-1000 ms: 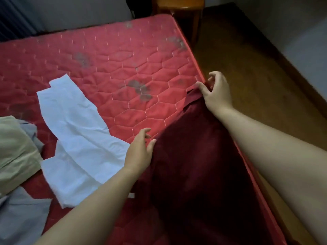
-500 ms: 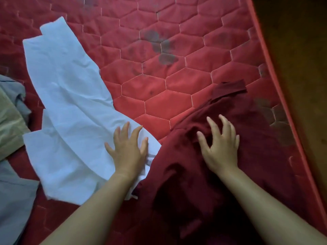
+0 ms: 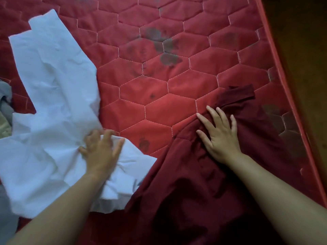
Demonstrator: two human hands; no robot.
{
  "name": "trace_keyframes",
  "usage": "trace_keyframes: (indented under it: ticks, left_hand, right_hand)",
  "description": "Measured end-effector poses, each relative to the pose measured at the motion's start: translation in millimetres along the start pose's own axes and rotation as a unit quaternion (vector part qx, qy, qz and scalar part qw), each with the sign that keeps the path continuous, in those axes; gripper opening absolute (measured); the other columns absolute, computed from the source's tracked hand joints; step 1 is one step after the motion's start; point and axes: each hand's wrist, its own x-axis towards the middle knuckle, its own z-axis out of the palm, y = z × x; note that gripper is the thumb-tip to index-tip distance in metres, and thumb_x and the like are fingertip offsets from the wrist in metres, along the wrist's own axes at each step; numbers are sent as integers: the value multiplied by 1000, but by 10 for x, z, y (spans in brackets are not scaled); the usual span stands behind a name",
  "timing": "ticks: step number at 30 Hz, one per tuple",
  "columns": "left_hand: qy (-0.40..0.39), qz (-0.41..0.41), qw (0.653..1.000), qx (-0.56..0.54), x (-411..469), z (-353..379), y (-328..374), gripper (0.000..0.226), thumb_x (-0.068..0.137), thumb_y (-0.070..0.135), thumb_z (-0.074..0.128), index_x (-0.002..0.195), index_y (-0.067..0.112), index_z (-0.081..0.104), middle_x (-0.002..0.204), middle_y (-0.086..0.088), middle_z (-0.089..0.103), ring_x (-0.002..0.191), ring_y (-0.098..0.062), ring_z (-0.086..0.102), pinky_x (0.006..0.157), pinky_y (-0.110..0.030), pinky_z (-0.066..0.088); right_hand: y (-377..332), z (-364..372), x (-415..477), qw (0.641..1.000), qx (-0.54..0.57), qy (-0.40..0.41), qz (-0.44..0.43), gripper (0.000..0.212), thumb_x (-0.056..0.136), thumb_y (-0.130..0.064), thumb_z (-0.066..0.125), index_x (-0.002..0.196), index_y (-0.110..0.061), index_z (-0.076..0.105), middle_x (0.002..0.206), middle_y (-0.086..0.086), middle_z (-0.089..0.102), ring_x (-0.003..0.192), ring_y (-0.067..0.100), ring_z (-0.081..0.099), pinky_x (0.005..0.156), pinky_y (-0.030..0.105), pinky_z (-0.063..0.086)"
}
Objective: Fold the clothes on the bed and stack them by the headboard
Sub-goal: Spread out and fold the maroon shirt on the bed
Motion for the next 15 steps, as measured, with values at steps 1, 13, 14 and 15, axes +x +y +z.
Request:
trace_keyframes:
  ticks: [1, 13, 14, 15]
  left_hand:
    - [-3, -4, 1000, 11, 49, -56, -51, 32, 83, 39, 65, 106, 18, 57, 113, -16, 45, 116, -36, 36, 87, -66, 30]
    - [-120, 111, 979, -124, -374, -104, 1518, 56, 86, 57, 45, 136, 35, 35, 124, 2, 45, 115, -21, 48, 92, -41, 41]
    - [-157, 84, 974, -141, -459, -50, 1555, 59, 87, 57, 46, 139, 32, 30, 123, 1, 45, 113, -22, 51, 88, -40, 44]
    - [-170, 66, 973, -140, -539, 0, 1555, 59, 89, 54, 46, 140, 29, 27, 124, -1, 47, 112, -24, 53, 85, -38, 45]
  right_hand:
    - [-12, -18, 6, 1000, 13, 0, 0, 54, 92, -57, 29, 143, -38, 30, 155, -5, 16, 143, 16, 4, 112, 46, -6]
    - [592, -446, 242, 958, 95, 132, 238, 55, 89, -46, 52, 139, -30, 38, 144, 15, 28, 130, 34, 27, 103, 50, 27]
    - [614, -445, 266, 955, 127, 131, 234, 56, 89, -44, 54, 140, -28, 38, 138, 16, 35, 125, 34, 34, 101, 41, 30]
    - [615, -436, 277, 952, 163, 133, 222, 54, 89, -39, 57, 139, -26, 39, 132, 16, 42, 120, 32, 40, 98, 33, 33]
